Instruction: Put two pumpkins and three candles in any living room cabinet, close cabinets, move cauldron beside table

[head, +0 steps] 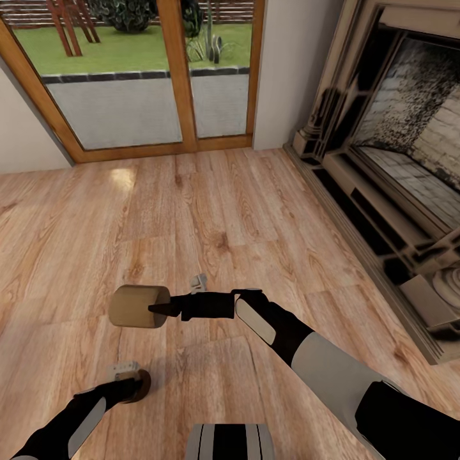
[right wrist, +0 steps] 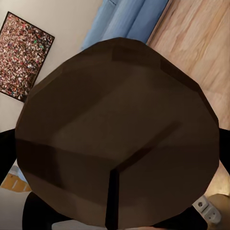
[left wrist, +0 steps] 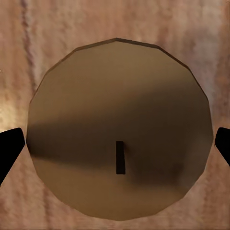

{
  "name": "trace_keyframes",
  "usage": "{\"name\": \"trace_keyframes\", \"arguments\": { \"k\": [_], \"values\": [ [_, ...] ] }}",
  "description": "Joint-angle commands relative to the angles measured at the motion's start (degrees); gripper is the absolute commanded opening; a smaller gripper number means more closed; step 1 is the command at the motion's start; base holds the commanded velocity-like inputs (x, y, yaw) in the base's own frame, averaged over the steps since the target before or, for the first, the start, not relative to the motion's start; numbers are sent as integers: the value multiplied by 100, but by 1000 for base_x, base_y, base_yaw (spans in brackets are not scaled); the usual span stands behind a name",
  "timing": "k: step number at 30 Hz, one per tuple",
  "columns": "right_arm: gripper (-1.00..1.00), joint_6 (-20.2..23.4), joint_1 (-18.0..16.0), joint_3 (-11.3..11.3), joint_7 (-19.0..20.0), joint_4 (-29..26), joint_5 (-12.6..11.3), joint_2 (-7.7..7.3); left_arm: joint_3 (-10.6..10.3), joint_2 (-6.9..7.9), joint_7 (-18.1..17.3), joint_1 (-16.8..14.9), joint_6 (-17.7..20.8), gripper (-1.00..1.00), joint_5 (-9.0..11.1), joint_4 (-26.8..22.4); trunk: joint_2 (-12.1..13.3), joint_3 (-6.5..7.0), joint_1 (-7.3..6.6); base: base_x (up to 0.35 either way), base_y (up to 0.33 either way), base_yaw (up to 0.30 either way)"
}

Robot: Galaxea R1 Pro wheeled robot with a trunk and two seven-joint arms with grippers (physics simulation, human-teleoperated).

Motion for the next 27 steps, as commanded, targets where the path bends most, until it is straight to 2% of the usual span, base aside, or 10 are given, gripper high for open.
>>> {"name": "trace_keyframes", "arguments": {
  "k": [1,6,10,20,24,27],
  "values": [
    [-100,51,-5,7,3,2,-62,3,-26,8,34,-2,-56,100,50,-9,-2,-4,-1,0,0,0],
    [-100,51,-8,7,3,2,-58,7,-22,10,36,-2,-282,100,57,-9,-2,-4,-1,0,0,0],
    [-100,51,-6,7,3,2,-58,7,-21,8,39,-2,-300,100,57,-9,-7,-92,9,0,0,0],
    [-100,51,-10,9,3,2,-57,7,-21,8,40,0,-311,100,58,-10,-7,-92,9,0,0,0],
    [-100,51,-4,9,3,2,-58,7,-21,8,40,-2,-311,100,58,-8,-12,-181,20,0,0,0],
    [-100,51,-8,11,3,2,-54,7,-21,8,40,-1,-310,100,59,-9,-12,-181,20,0,0,0]
  ]
}}
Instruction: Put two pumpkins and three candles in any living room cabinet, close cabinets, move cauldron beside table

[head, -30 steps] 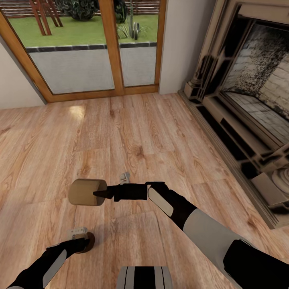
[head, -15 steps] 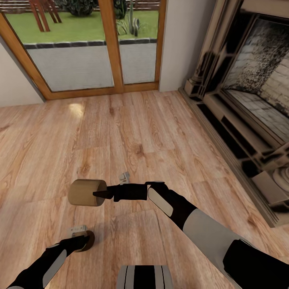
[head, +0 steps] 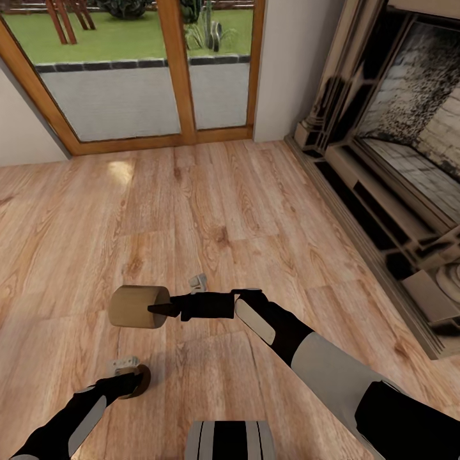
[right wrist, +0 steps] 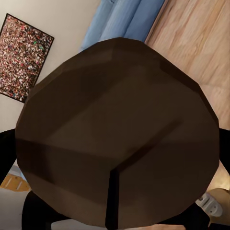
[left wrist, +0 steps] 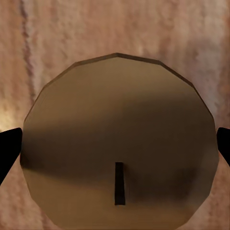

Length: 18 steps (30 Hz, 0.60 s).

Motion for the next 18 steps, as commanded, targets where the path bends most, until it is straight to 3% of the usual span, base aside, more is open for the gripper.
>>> {"name": "trace_keyframes", "arguments": {
  "k": [1,9,10,18],
  "values": [
    [-100,52,-5,6,3,2,-66,-1,-39,6,24,3,12,100,80,71,-1,-4,0,0,0,0],
    [-100,52,-5,9,3,2,-63,-1,-33,6,24,2,10,100,99,69,-1,-4,0,0,0,0],
    [-100,52,-6,10,3,2,-62,-1,-32,8,24,2,10,-100,100,71,-1,-4,0,0,0,0],
    [-100,52,-6,10,3,2,-65,0,-19,9,24,2,17,-100,118,70,-1,-4,0,0,0,0]
  ]
}}
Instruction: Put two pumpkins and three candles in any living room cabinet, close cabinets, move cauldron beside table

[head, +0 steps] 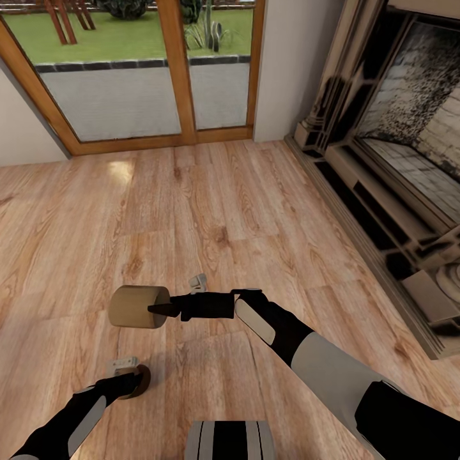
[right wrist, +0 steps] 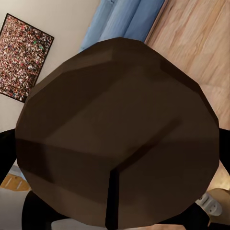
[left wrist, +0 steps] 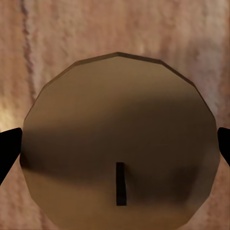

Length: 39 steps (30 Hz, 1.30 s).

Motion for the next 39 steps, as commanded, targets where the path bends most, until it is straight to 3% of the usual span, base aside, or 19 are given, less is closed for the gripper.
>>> {"name": "trace_keyframes", "arguments": {
  "k": [1,17,39],
  "values": [
    [-100,52,-4,8,3,2,-64,-1,-32,7,30,3,13,-100,58,53,-1,-4,0,0,0,0],
    [-100,52,-6,3,0,10,-62,-1,-5,13,26,3,13,-100,77,54,-1,-4,0,0,0,0],
    [-100,30,1,-43,34,14,-73,-43,4,58,29,3,34,-100,101,61,28,483,-57,0,0,0]
  ]
}}
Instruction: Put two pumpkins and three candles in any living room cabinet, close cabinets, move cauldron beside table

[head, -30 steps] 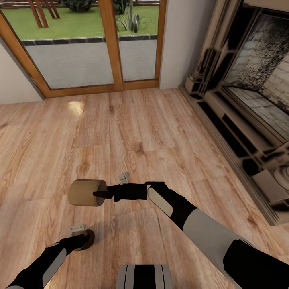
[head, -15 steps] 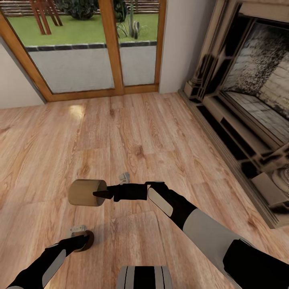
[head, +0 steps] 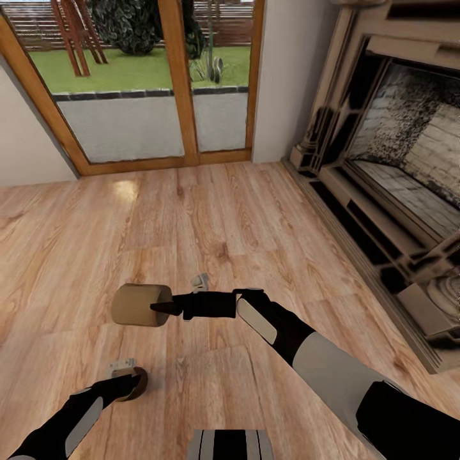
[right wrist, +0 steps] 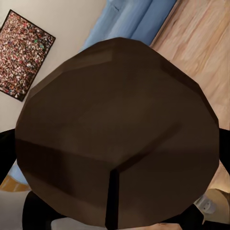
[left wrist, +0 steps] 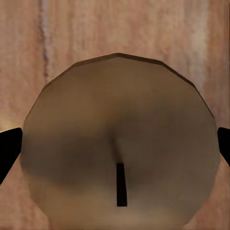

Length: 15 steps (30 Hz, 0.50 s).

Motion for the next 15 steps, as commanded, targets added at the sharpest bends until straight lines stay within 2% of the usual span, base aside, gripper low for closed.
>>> {"name": "trace_keyframes", "arguments": {
  "k": [1,5,10,13,14,15],
  "values": [
    [-100,35,-6,4,2,6,-60,-4,-33,14,36,-1,19,-100,41,-9,0,19,-3,0,0,0],
    [-100,-297,-10,0,-29,21,-73,-11,-5,41,49,-1,36,-100,44,-12,5,107,-13,0,0,0],
    [-100,-455,-11,-6,-24,38,-128,-5,425,53,38,-1,81,-100,33,-16,12,218,-26,0,0,0],
    [-100,-481,-10,-16,-74,41,-141,-4,539,66,36,-1,96,-100,28,-17,16,285,-34,0,0,0],
    [-100,-524,-7,-23,-126,43,-152,-3,560,94,35,-1,102,-100,31,-17,17,307,-37,0,0,0],
    [-100,-608,-7,-25,-414,42,-163,-3,587,205,29,-1,252,-100,51,-37,19,329,-39,0,0,0]
  ]
}}
